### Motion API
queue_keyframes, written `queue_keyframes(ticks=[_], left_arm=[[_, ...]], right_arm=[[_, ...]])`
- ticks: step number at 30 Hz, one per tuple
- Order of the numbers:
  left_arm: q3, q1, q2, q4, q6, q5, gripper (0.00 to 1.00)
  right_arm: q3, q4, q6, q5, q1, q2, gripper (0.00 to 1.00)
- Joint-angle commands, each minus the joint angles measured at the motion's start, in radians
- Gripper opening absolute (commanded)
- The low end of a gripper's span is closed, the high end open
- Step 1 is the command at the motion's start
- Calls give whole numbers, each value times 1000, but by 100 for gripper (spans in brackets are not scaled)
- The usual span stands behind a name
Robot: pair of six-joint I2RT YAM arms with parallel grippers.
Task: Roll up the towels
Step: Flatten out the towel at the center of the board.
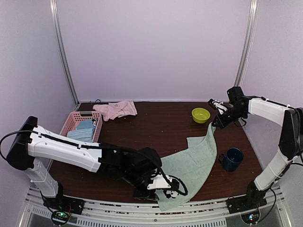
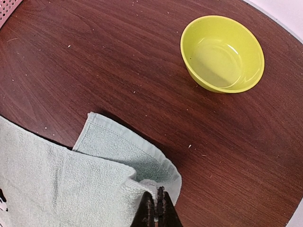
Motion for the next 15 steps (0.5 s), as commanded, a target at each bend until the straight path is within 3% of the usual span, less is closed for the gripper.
queue_keyframes(ticks=[1,15], left_arm=[[-18,-18,17,77,92,-17,48],[38,-99,201,110,146,-71,43]], right_arm=[[26,30,26,-17,1,-6,0],[-33,102,76,-66,2,-82,0]])
